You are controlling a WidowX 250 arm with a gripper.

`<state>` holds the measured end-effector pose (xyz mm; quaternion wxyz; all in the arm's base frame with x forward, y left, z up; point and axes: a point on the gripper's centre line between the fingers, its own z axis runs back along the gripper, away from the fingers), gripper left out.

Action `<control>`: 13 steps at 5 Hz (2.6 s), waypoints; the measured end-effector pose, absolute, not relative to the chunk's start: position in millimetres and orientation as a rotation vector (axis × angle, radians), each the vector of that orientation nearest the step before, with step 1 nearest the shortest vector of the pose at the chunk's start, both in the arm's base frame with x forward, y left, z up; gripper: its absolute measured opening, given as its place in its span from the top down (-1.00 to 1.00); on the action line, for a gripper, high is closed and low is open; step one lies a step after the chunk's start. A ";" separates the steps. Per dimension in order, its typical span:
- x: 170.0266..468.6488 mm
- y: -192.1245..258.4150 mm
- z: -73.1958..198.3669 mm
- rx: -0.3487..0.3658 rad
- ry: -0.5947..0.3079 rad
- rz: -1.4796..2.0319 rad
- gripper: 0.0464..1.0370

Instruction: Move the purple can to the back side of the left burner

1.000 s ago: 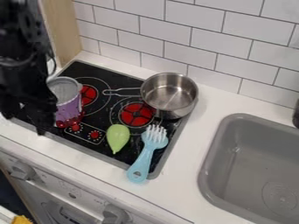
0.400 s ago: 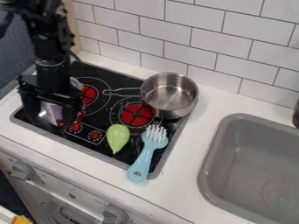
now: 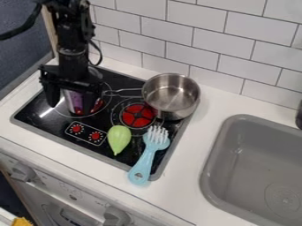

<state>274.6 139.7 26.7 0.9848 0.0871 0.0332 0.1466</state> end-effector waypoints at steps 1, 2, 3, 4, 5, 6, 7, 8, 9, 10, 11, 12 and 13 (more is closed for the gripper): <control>296.9 146.2 27.4 0.180 0.044 0.323 -0.93; 315.6 152.3 27.5 0.186 0.033 0.351 -0.93; 332.2 159.1 27.7 0.192 0.018 0.379 -0.93; 347.5 166.5 29.4 0.201 -0.006 0.388 -0.93; 355.2 168.8 36.6 0.201 -0.030 0.380 -0.93; 346.1 161.7 39.0 0.175 -0.002 0.346 -0.93; 336.0 152.9 75.5 0.158 -0.062 0.302 -0.93; 326.6 151.7 114.0 0.156 -0.125 0.277 -0.93; 314.1 157.1 131.7 0.194 -0.090 0.230 -0.93; 314.3 157.4 132.7 0.197 -0.092 0.225 -0.93; 314.3 157.4 132.7 0.197 -0.092 0.225 -0.93; 314.1 157.7 132.6 0.195 -0.092 0.227 -0.93; 314.1 157.7 132.6 0.195 -0.092 0.227 -0.93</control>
